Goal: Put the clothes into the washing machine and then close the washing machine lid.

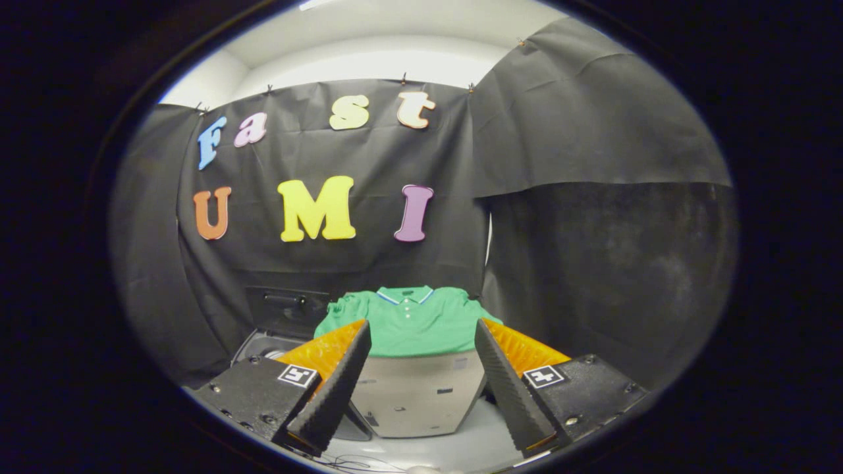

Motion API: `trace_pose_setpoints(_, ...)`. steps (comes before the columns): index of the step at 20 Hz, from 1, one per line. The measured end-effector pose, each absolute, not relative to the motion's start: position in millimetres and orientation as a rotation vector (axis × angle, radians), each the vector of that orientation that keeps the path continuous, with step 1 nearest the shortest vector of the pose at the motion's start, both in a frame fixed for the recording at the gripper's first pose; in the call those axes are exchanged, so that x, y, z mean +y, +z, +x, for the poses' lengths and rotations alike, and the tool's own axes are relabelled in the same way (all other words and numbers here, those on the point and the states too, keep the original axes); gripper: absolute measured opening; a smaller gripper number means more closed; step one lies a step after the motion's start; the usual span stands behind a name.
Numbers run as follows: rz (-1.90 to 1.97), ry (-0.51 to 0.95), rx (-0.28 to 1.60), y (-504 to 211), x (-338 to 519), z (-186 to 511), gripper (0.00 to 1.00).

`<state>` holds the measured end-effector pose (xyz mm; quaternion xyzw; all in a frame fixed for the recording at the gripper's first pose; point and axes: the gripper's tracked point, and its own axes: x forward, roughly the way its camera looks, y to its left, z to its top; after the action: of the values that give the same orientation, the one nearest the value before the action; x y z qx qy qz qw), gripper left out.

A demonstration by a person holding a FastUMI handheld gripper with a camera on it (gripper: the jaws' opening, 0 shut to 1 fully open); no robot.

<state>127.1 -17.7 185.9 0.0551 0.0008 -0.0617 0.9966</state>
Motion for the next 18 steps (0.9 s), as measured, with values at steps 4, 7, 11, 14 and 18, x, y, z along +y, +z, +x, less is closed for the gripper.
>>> trace_pose_setpoints(4, 0.104, -0.113, 0.016, 223, -25, 184, 0.99)
trace_pose_setpoints(7, 0.079, -0.101, 0.042, 239, -29, 231, 0.99)
trace_pose_setpoints(11, 0.051, -0.049, 0.099, 246, -16, 295, 0.99)
trace_pose_setpoints(14, 0.056, -0.007, 0.173, 242, -4, 344, 0.99)
trace_pose_setpoints(18, 0.053, 0.009, 0.302, 213, 2, 403, 0.99)
